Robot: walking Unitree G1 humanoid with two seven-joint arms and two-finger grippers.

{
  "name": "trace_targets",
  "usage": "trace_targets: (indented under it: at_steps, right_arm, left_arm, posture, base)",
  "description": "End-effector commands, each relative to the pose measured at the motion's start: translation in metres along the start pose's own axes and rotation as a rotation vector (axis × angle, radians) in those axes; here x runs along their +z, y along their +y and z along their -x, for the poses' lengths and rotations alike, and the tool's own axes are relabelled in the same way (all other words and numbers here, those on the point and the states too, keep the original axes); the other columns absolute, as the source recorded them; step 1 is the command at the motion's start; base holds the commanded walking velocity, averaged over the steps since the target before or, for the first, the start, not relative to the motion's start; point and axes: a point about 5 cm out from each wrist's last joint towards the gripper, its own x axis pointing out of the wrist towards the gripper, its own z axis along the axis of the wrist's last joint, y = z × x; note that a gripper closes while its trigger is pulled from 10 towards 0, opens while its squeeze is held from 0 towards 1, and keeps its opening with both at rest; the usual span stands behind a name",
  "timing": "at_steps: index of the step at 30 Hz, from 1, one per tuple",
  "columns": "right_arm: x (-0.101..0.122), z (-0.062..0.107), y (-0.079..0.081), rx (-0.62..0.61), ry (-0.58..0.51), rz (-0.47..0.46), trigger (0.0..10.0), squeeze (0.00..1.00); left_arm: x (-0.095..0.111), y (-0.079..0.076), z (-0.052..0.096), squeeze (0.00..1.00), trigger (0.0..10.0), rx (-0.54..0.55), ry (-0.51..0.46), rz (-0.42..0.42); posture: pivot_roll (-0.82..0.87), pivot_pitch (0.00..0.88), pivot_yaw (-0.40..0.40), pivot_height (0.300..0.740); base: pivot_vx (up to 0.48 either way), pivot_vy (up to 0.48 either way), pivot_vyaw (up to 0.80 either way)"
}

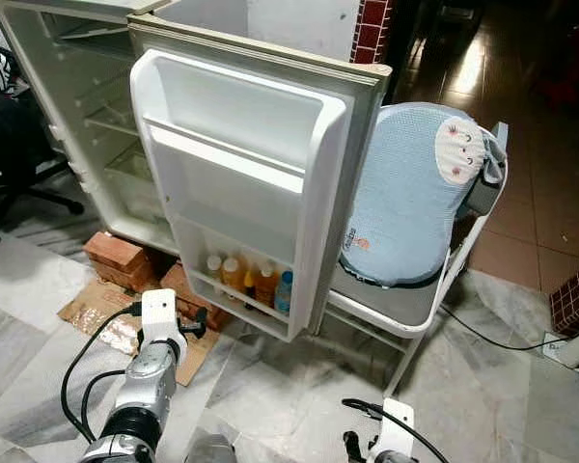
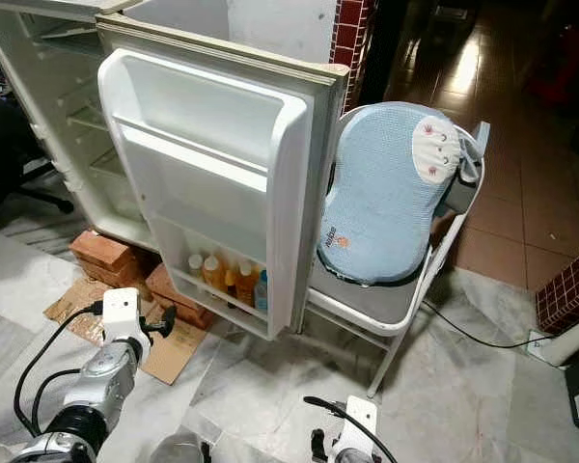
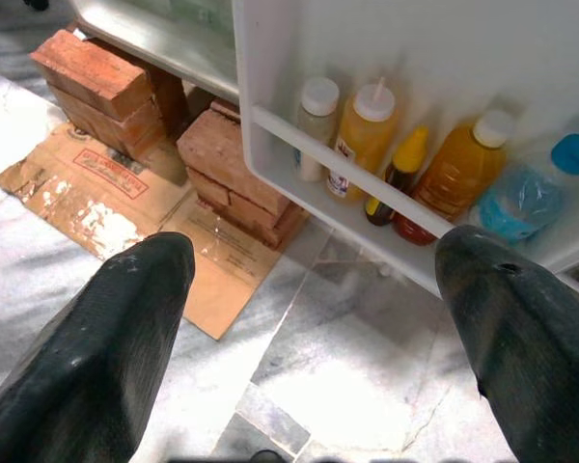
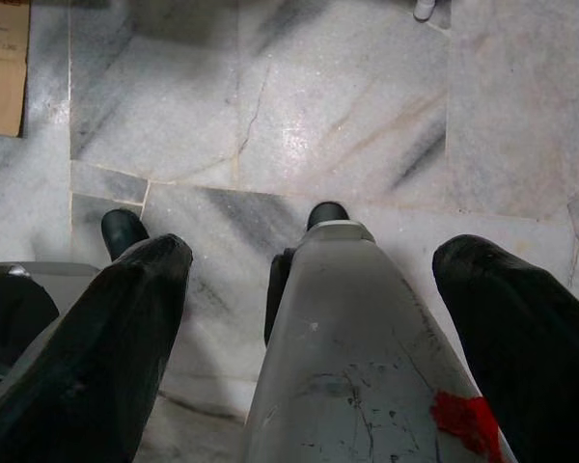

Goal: Restocking fridge

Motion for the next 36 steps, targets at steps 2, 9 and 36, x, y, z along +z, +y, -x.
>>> trace_targets:
  at_steps: [2, 9, 36]
  right_arm:
    - [0.1904, 0.0282, 0.0682, 0.194, -0.490, 0.506, 10.0, 0.00]
    - [0.1909, 0.0285, 0.0683, 0.192, -0.493, 0.509, 10.0, 0.00]
    - [0.1911, 0.0285, 0.0681, 0.191, -0.494, 0.509, 10.0, 0.00]
  left_arm:
    - [0.0060, 0.0019, -0.0033, 0.00, 10.0, -0.002, -0.006, 0.007]
    - [0.0047, 0.0004, -0.0045, 0.00, 10.0, -0.019, 0.018, 0.005]
    - [0.0041, 0.0000, -0.0050, 0.00, 10.0, -0.022, 0.022, 0.023]
  posture:
    - [0.05, 0.000, 0.000, 0.740]
    - [0.04, 0.000, 0.000, 0.740]
    - [0.04, 0.000, -0.099, 0.740]
  base:
    - [0.000, 0.000, 0.00]
    - [0.000, 0.000, 0.00]
    - [0.000, 0.373, 0.00]
